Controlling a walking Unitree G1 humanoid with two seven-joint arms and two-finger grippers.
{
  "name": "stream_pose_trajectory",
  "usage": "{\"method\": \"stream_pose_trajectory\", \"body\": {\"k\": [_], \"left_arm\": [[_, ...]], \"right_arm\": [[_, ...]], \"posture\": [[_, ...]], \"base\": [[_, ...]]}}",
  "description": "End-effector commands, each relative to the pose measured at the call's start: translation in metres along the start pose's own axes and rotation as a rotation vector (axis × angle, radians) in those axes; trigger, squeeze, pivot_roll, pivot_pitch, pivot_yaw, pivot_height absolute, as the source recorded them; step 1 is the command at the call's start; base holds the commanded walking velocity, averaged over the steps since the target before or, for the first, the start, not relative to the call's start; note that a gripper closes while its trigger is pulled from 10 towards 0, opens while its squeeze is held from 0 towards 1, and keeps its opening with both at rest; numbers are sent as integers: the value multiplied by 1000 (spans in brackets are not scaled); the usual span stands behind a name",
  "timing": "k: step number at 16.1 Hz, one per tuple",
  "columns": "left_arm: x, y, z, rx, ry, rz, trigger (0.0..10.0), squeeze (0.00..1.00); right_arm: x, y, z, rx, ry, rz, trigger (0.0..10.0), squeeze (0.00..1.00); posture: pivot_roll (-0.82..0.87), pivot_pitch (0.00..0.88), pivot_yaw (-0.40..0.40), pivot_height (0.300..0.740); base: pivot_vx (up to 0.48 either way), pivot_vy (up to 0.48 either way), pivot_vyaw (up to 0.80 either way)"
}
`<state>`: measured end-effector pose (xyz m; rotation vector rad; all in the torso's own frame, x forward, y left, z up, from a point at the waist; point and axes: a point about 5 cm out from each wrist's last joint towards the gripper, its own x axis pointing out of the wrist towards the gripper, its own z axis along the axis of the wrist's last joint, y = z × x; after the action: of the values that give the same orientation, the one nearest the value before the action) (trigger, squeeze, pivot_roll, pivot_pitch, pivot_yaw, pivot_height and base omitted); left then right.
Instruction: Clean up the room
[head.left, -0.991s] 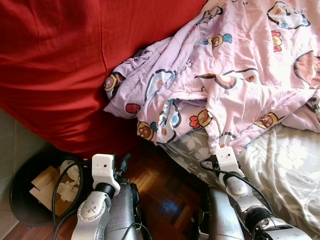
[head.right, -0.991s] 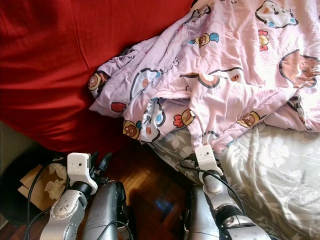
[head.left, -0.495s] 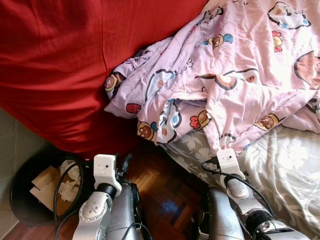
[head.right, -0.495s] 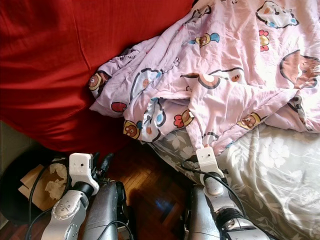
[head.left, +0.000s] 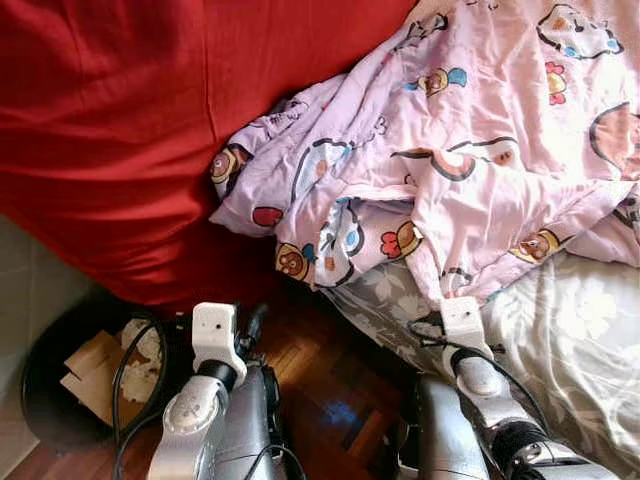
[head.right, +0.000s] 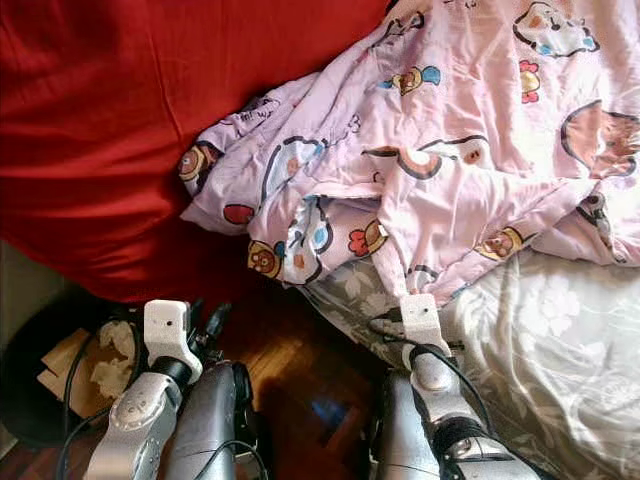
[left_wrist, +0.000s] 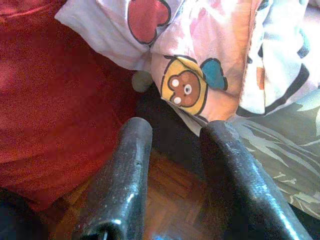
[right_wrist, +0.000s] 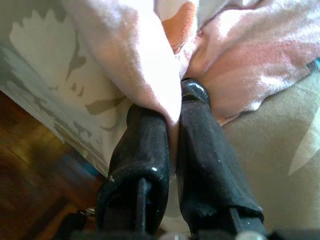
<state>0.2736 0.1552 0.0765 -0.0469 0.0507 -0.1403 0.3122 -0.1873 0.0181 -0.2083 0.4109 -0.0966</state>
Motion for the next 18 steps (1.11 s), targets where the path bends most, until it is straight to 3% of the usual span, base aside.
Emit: {"method": "stream_pose_trajectory", "body": {"k": [1, 4, 8, 12, 14, 15, 18], "left_arm": [[-4, 5, -9, 13, 35, 22, 10000, 0], [5, 6, -9, 14, 26, 19, 10000, 0], [13, 4, -7, 14, 12, 10, 10000, 0], [17, 3, -7, 12, 1, 5, 10000, 0], [19, 1, -7, 12, -2, 1, 10000, 0], [19, 1, -9, 12, 1, 2, 10000, 0], [18, 5, -11, 14, 3, 21, 10000, 0]], "right_arm": [[-5, -3, -17, 77, 53, -13, 0, 0], [-7, -10, -17, 178, 19, -44, 0, 0], [-13, -13, -24, 203, -13, -24, 0, 0], [-21, -15, -11, 257, -177, 11, 0, 0], [-23, -14, -9, 281, -199, 16, 0, 0], [-24, -12, -11, 290, -196, 23, 10000, 0], [-25, -9, -8, 313, -222, 34, 10000, 0]], "posture": [[96, 277, 46, 595], [77, 227, 45, 595], [55, 179, 42, 595], [45, 150, 39, 595], [42, 146, 38, 595], [45, 148, 40, 595], [43, 147, 43, 595]], "base": [[0, 0, 0], [0, 0, 0], [0, 0, 0], [0, 0, 0], [0, 0, 0], [0, 0, 0], [0, 0, 0]]}}
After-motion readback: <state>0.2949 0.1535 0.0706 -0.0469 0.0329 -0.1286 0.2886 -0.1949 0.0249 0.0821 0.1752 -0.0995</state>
